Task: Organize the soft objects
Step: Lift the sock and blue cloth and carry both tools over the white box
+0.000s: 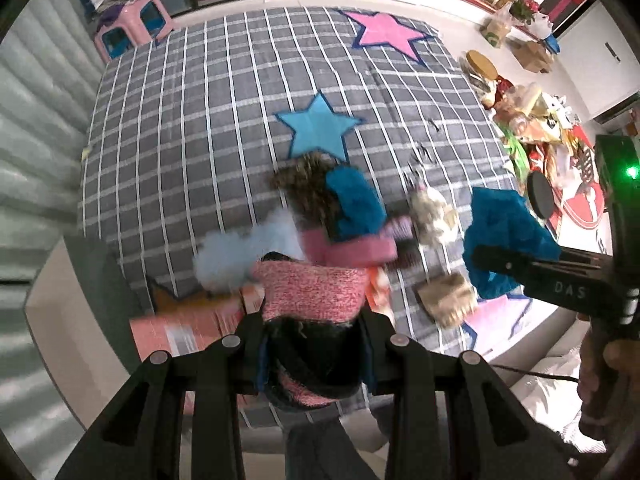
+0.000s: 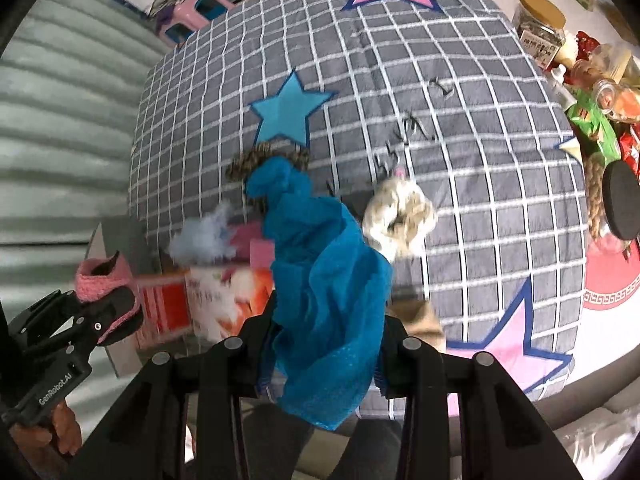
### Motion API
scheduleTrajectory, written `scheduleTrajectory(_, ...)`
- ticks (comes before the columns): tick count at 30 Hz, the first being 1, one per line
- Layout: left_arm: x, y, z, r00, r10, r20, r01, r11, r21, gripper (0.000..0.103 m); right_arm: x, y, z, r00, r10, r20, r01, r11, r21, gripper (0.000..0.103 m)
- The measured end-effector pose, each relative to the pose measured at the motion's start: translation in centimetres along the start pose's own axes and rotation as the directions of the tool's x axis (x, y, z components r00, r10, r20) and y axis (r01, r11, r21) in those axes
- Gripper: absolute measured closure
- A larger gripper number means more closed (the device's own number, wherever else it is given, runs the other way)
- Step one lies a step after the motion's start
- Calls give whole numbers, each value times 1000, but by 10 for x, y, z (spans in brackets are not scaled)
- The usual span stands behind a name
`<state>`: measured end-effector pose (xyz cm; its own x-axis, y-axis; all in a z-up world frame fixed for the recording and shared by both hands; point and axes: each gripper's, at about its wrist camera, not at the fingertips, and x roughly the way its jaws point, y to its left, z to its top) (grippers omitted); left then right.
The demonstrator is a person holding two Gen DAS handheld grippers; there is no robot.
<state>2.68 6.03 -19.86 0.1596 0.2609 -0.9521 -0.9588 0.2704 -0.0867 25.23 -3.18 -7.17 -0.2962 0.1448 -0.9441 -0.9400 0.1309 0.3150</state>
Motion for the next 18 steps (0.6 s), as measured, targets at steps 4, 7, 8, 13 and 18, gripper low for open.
scheduleTrajectory(4, -65, -30, -48, 999, 0, -40, -2, 999, -54, 66, 1, -2, -21, 999, 11, -31, -12, 999, -48, 63)
scheduleTrajectory(7, -100, -51, -73, 995, 31, -90, -40, 993, -107, 66, 4, 1, -29, 999, 14, -49, -18, 996, -90, 63)
scheduleTrajectory(8, -105, -58, -80, 996, 30, -89, -40, 992, -121, 66, 6, 3, -33, 999, 11, -54, -17, 994, -108, 63)
scheduleTrajectory(13, -147, -76, -107, 994, 23, -103, -37, 990, -139, 66, 9, 11, -53, 997, 2, -73, -12, 992, -129, 63)
scheduleTrajectory(18, -157, -63, -127, 994, 14, -107, -23, 996, -82, 66, 16, 32, -72, 998, -9, -62, 2, 993, -119, 63)
